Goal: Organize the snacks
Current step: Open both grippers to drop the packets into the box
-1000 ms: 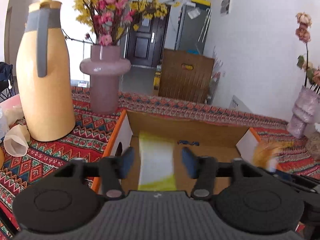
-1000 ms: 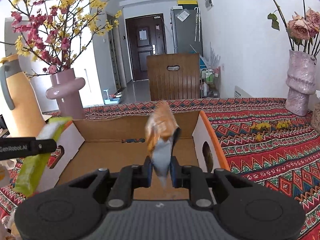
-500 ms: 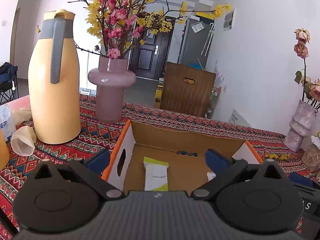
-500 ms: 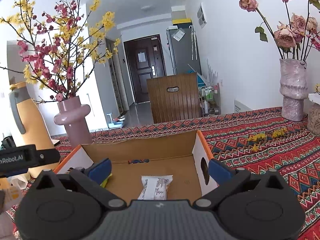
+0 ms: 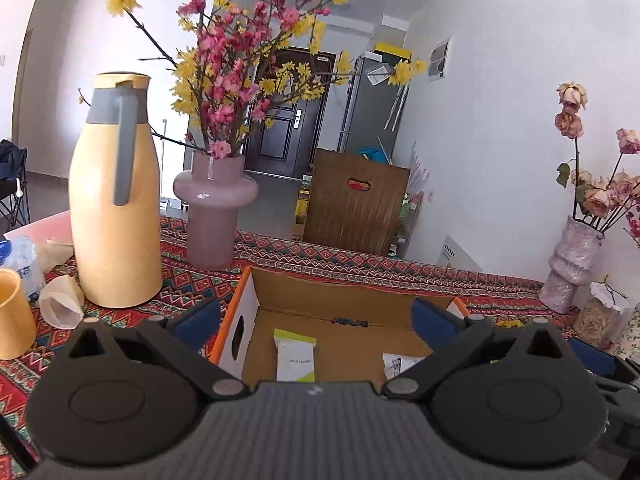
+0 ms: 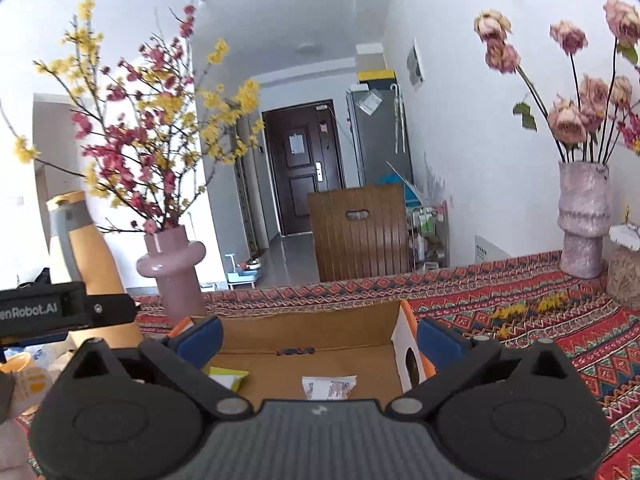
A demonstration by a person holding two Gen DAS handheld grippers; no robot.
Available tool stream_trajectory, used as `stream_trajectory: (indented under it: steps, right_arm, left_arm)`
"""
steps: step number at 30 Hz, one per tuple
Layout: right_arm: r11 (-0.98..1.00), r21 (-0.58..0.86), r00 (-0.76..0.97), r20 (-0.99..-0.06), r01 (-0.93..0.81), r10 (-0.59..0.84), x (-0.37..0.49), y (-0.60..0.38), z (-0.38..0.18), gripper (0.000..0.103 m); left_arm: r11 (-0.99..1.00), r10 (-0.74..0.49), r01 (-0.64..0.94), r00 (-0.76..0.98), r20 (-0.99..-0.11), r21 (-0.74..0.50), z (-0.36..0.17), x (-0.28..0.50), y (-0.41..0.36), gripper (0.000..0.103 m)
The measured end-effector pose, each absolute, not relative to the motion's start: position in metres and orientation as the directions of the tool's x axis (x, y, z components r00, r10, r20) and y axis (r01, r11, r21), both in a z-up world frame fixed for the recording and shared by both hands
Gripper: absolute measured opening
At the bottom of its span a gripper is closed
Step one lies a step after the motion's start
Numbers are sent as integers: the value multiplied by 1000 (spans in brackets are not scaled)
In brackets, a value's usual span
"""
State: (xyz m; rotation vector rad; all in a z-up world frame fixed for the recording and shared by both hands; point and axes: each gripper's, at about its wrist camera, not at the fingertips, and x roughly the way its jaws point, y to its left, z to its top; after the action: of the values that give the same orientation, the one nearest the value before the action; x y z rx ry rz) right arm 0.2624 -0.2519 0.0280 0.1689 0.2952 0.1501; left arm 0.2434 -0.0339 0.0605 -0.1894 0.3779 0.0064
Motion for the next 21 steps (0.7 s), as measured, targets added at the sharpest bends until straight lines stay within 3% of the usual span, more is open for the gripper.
stream_trajectory:
  steps: [21]
  right_arm:
    - [965, 182, 914, -326, -189, 241, 136, -233, 13, 103]
  left_arm:
    - [985, -26, -46, 911, -411, -166, 41, 121, 5, 103]
